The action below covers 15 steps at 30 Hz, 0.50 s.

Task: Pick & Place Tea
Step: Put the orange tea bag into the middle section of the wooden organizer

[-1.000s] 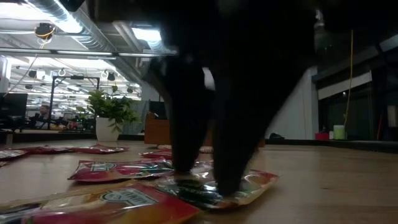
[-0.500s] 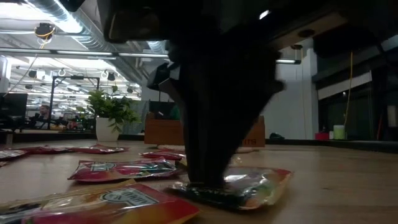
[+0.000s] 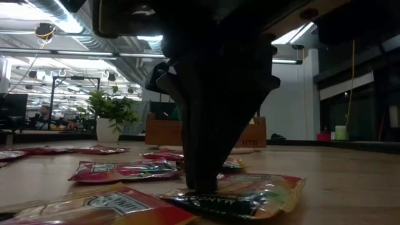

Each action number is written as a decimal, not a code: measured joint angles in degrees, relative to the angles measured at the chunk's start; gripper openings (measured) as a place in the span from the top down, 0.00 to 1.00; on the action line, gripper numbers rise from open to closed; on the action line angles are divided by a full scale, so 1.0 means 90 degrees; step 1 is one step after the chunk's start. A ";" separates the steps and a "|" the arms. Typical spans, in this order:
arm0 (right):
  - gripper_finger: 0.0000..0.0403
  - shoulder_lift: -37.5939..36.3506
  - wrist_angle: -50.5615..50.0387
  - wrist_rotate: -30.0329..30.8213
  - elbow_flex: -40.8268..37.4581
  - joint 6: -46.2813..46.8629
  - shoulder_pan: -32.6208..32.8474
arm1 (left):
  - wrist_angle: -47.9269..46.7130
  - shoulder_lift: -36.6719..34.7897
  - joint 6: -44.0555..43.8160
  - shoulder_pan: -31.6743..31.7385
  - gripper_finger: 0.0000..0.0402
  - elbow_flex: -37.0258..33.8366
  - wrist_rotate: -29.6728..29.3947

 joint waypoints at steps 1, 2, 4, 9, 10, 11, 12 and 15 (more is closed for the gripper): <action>0.99 0.0017 -0.0109 -0.0005 0.0119 0.0113 -0.0016 | 0.0000 0.0002 0.0000 0.0002 0.93 0.0000 0.0000; 0.99 0.0039 -0.0260 -0.0011 0.0254 0.0232 -0.0028 | -0.0002 0.0002 0.0000 0.0001 0.93 0.0000 0.0000; 0.99 0.0095 -0.0573 -0.0004 0.0583 0.0481 -0.0050 | 0.0000 -0.0001 0.0000 0.0001 0.93 0.0000 -0.0002; 0.99 -0.0197 -0.0730 0.0000 0.0642 0.1358 -0.0081 | -0.0005 0.0000 0.0000 0.0000 0.93 0.0000 0.0000; 0.99 -0.0195 -0.0827 -0.0001 0.0708 0.1504 -0.0081 | -0.0002 -0.0001 0.0000 0.0000 0.93 0.0000 0.0000; 0.99 -0.0189 -0.0935 0.0000 0.0718 0.1667 -0.0081 | -0.0005 0.0001 0.0000 0.0000 0.93 0.0000 -0.0001; 0.99 -0.0186 -0.1002 -0.0034 0.0691 0.1876 -0.0081 | -0.0006 -0.0001 0.0000 0.0000 0.93 0.0000 -0.0002; 0.97 -0.0216 -0.1102 -0.0289 0.0684 0.2623 -0.0077 | -0.0005 0.0000 0.0000 0.0000 0.93 0.0002 -0.0001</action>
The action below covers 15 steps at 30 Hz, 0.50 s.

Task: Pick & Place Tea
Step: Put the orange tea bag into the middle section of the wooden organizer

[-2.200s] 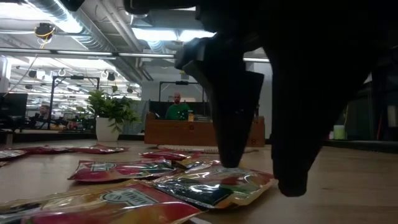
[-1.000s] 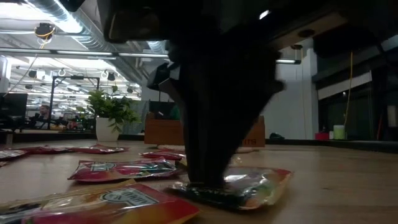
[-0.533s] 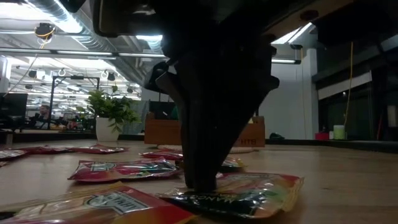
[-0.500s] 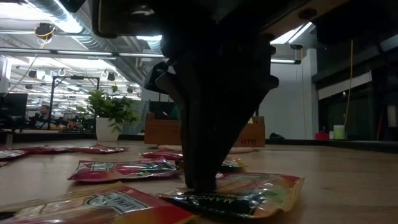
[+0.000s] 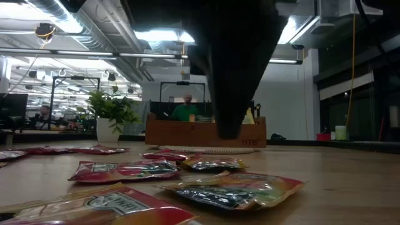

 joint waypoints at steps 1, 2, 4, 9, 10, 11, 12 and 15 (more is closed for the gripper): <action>0.94 -0.0022 0.0044 -0.0179 0.0002 0.0218 0.0003 | 0.0003 -0.0001 0.0000 0.0000 0.93 0.0000 0.0001; 0.91 -0.0030 0.0085 -0.0314 0.0008 0.0498 0.0006 | 0.0001 -0.0001 0.0000 0.0000 0.93 0.0000 0.0001; 0.83 -0.0032 0.0117 -0.0452 0.0010 0.1061 0.0025 | 0.0003 0.0001 0.0000 0.0000 0.93 0.0000 0.0001; 0.58 -0.0035 0.0107 -0.0170 0.0012 0.2242 0.0103 | 0.0003 -0.0001 0.0000 0.0000 0.93 0.0000 0.0006; 0.54 -0.0035 0.0102 -0.0074 0.0012 0.2512 0.0108 | -0.0002 0.0001 0.0002 0.0002 0.93 0.0000 0.0006; 0.49 -0.0035 0.0098 -0.0008 0.0012 0.2735 0.0113 | -0.0002 0.0001 0.0002 0.0000 0.93 0.0000 0.0008; 0.45 -0.0035 0.0088 0.0042 0.0012 0.2934 0.0113 | -0.0001 0.0001 0.0002 0.0000 0.93 0.0000 0.0008; 0.35 -0.0035 0.0055 0.0336 0.0015 0.3476 0.0108 | -0.0063 0.0001 0.0002 0.0001 0.93 0.0000 0.0009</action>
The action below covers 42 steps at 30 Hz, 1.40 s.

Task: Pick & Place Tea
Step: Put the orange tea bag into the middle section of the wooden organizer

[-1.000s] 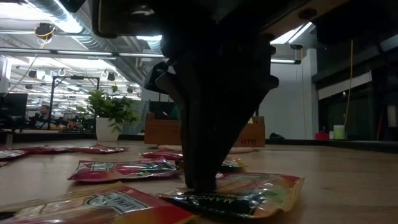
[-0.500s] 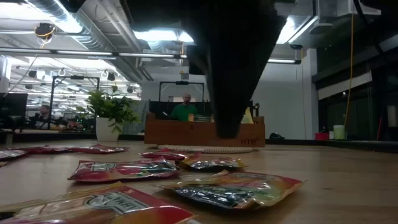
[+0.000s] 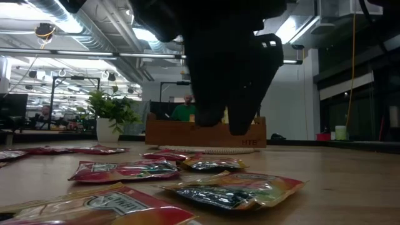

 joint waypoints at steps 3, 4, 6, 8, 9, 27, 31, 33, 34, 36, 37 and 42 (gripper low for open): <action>0.29 0.0000 -0.0173 0.0354 0.0002 0.0417 -0.0002 | -0.0015 0.0000 -0.0002 -0.0001 0.93 0.0000 0.0006; 0.29 0.0000 -0.0268 0.0449 0.0002 0.0533 -0.0002 | -0.0042 0.0000 -0.0002 -0.0001 0.93 0.0000 0.0006; 0.28 0.0005 -0.0385 0.0518 0.0003 0.0705 0.0000 | -0.0087 0.0000 -0.0002 -0.0001 0.93 0.0000 0.0009; 0.29 0.0042 -0.0380 0.0523 0.0007 0.0816 0.0007 | -0.0085 0.0000 -0.0005 -0.0001 0.93 0.0000 0.0009; 0.29 0.0082 -0.0374 0.0530 0.0007 0.0831 0.0015 | -0.0086 0.0000 -0.0007 -0.0001 0.93 0.0000 0.0007; 0.32 0.0322 0.0414 0.0390 -0.0774 0.1154 0.0066 | -0.0075 -0.0002 -0.0191 -0.0001 0.93 0.0000 -0.0009; 0.48 0.0301 0.0517 0.0355 -0.0974 0.1175 0.0066 | -0.0073 -0.0002 -0.0213 -0.0001 0.93 0.0000 -0.0011; 0.63 0.0301 0.0531 0.0349 -0.0980 0.1171 0.0066 | -0.0073 0.0000 -0.0240 -0.0001 0.93 0.0000 -0.0024; 0.72 0.0301 0.0540 0.0370 -0.0985 0.1170 0.0066 | -0.0073 0.0000 -0.0240 -0.0001 0.93 0.0000 -0.0033; 0.90 0.0301 0.0563 0.0406 -0.0991 0.1166 0.0068 | -0.0073 -0.0002 -0.0240 0.0001 0.93 0.0000 -0.0037; 0.94 0.0301 0.0580 0.0429 -0.0993 0.1158 0.0068 | -0.0073 0.0000 -0.0242 -0.0001 0.93 0.0000 -0.0038; 0.97 0.0301 0.0588 0.0590 -0.1001 0.1174 0.0078 | -0.0073 -0.0002 -0.0289 -0.0001 0.93 0.0000 -0.0038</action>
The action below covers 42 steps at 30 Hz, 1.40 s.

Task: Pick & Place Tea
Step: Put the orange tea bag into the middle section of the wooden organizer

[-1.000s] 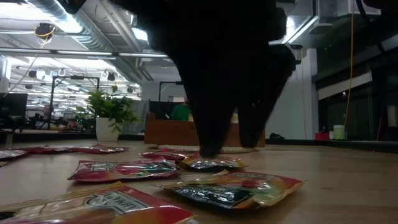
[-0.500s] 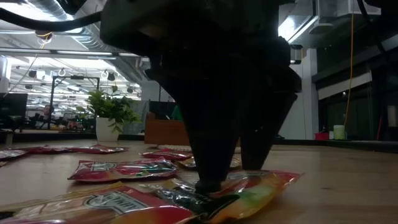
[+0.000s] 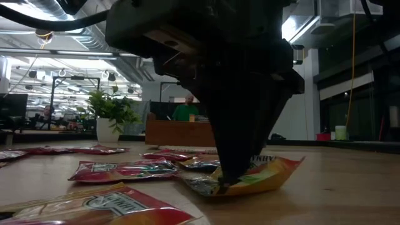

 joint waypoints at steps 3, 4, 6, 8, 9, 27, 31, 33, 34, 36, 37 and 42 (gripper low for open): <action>0.98 -0.0011 -0.0099 0.0152 0.0056 -0.0006 0.0004 | 0.0000 0.0000 0.0000 0.0000 0.93 0.0000 0.0000; 0.98 0.0005 -0.0177 0.0194 0.0125 -0.0009 0.0008 | 0.0000 0.0000 0.0000 0.0000 0.93 0.0000 0.0000; 0.99 0.0038 -0.0432 0.0204 0.0396 -0.0039 0.0007 | 0.0012 0.0002 -0.0004 0.0000 0.93 0.0000 0.0000; 0.99 0.0075 -0.0651 0.0247 0.0696 -0.0122 0.0004 | 0.0118 0.0001 -0.0051 0.0002 0.93 0.0000 -0.0002; 0.99 0.0112 -0.0786 0.0302 0.0865 -0.0147 0.0005 | 0.0191 0.0002 -0.0051 0.0001 0.93 0.0000 -0.0001; 1.00 -0.1366 -0.1138 0.2173 0.1020 0.0388 -0.0317 | 0.1346 0.0461 -0.0424 0.0002 0.90 0.0000 -0.0446; 1.00 -0.1676 -0.1093 0.2604 0.1026 0.0346 -0.0450 | 0.1576 0.0904 -0.0706 0.0030 0.81 -0.0002 -0.0453; 1.00 -0.1810 -0.1107 0.2767 0.1032 0.0336 -0.0518 | 0.1620 0.1086 -0.0734 0.0106 0.75 -0.0005 -0.0399; 1.00 -0.1839 -0.1116 0.2862 0.1032 0.0328 -0.0553 | 0.1697 0.1184 -0.0788 0.0161 0.72 -0.0005 -0.0353; 1.00 -0.1913 -0.1136 0.3097 0.1027 0.0325 -0.0604 | 0.1710 0.1351 -0.1184 0.0322 0.66 -0.0003 -0.0308; 1.00 -0.1964 -0.1151 0.3216 0.1027 0.0324 -0.0619 | 0.1689 0.1437 -0.1474 0.0417 0.63 -0.0005 -0.0267; 1.00 -0.2159 -0.1160 0.3589 0.1039 0.0309 -0.0681 | 0.1916 0.1816 -0.2106 0.0911 0.52 -0.0005 0.0515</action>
